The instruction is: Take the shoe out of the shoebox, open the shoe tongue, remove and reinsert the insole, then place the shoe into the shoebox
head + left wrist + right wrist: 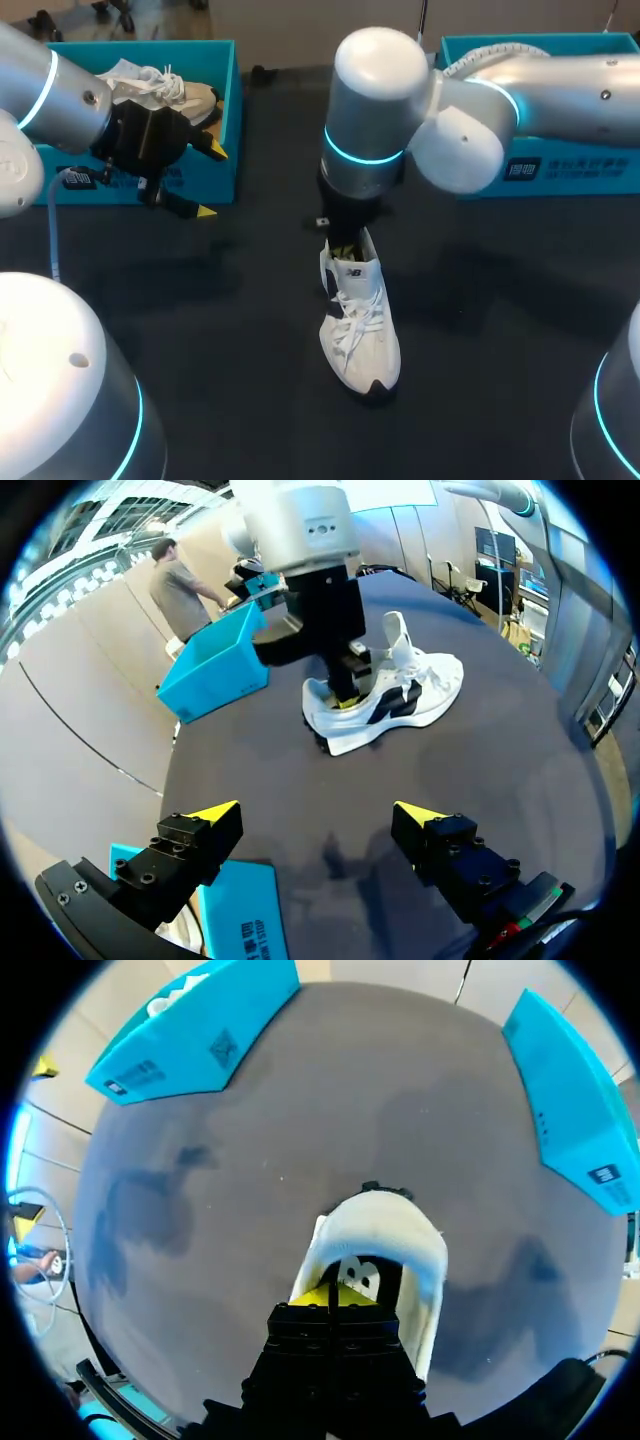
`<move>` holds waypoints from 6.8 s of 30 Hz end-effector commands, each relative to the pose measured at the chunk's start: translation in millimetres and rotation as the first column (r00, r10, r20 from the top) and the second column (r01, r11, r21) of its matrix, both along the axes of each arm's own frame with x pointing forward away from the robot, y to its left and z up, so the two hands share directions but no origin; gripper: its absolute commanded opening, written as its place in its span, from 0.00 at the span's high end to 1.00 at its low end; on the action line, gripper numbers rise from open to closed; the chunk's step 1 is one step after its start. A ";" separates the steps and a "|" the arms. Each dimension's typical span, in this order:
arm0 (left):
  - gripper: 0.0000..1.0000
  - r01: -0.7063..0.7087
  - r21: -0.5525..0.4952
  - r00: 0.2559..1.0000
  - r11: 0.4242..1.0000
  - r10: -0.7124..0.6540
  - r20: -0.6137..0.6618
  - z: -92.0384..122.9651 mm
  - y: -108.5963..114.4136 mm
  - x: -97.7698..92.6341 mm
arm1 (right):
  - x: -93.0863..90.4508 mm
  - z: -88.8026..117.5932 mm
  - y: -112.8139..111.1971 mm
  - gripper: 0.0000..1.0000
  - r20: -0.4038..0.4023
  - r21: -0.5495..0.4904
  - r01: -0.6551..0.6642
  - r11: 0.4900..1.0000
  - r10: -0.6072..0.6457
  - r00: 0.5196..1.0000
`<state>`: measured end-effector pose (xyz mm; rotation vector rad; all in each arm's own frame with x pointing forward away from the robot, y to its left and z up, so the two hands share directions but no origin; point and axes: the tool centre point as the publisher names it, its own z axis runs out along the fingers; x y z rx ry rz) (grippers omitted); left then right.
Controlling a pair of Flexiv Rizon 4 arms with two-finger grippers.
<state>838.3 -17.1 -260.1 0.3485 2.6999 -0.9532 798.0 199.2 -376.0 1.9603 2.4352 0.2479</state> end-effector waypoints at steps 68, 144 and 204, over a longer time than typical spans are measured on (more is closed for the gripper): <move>0.00 0.000 0.003 1.000 1.000 0.000 0.000 0.3 0.3 -0.5 | -57.3 33.6 -26.1 0.00 -0.340 -0.059 0.021 0.998 -0.039 0.940; 0.00 0.000 0.003 1.000 1.000 0.000 0.000 0.3 0.3 -0.5 | -102.5 77.5 -14.9 0.67 -0.392 -0.151 0.097 0.984 -0.150 0.908; 0.00 0.000 0.003 1.000 1.000 0.000 0.000 0.3 0.3 -0.5 | -45.5 42.4 -27.0 0.71 -0.275 -0.188 0.075 0.979 -0.126 0.953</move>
